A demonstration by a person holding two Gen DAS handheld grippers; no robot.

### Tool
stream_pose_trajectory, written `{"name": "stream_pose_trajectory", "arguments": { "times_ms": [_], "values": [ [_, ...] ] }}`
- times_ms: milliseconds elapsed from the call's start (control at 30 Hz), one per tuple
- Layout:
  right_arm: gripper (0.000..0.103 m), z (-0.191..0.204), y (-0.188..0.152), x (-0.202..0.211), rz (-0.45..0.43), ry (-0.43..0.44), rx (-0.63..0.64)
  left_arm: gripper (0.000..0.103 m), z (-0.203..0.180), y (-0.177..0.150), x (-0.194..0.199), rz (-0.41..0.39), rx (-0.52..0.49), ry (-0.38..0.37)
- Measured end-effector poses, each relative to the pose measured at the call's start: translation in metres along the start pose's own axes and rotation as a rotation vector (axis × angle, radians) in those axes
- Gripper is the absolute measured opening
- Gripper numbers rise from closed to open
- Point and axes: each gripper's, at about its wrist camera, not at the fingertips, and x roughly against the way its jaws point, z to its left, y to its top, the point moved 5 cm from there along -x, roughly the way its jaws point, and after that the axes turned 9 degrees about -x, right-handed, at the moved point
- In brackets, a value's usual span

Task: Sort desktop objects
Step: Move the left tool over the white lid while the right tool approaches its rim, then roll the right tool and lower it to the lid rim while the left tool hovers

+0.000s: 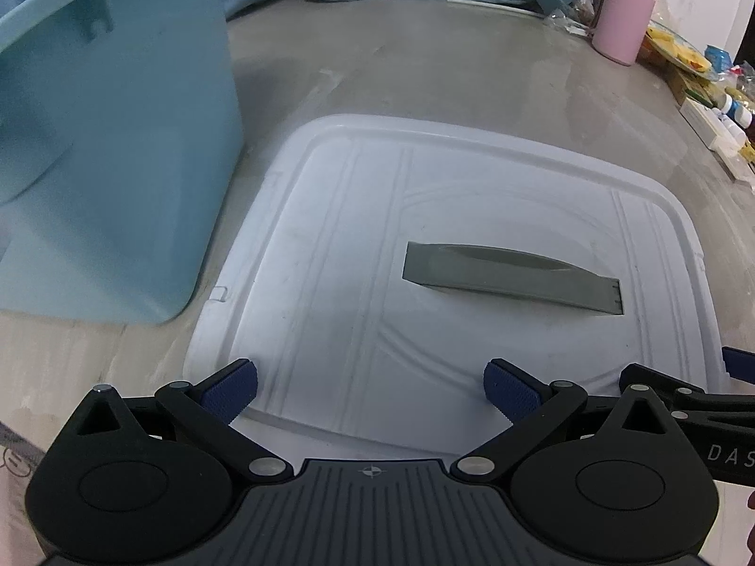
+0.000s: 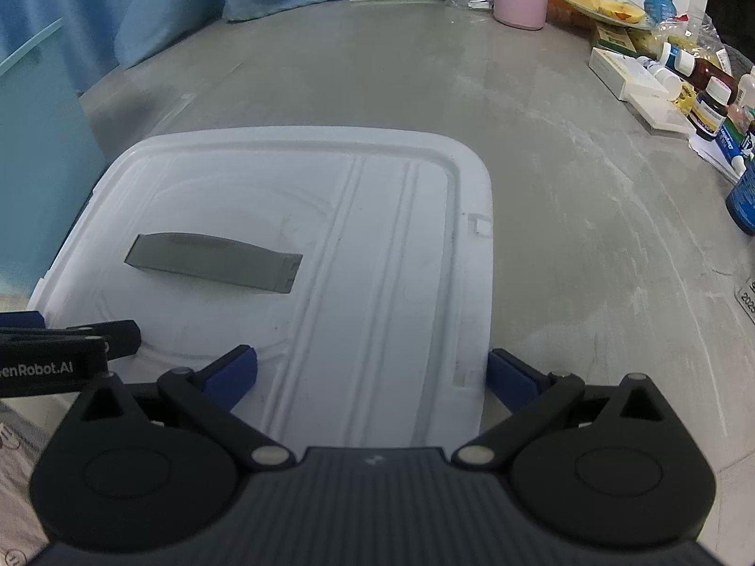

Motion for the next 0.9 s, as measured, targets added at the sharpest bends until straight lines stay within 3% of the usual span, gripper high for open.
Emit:
{"name": "stream_pose_trajectory", "arguments": {
  "times_ms": [667,900],
  "values": [
    [0.103,-0.008,-0.037,0.026,0.057,0.014,0.006,0.103,-0.007,-0.051,0.027,0.005,0.008,-0.006],
    [0.101,-0.022,-0.042,0.036,0.113,0.033,-0.092,0.103,-0.009,-0.054,0.030,0.019,-0.012,-0.019]
  ]
}}
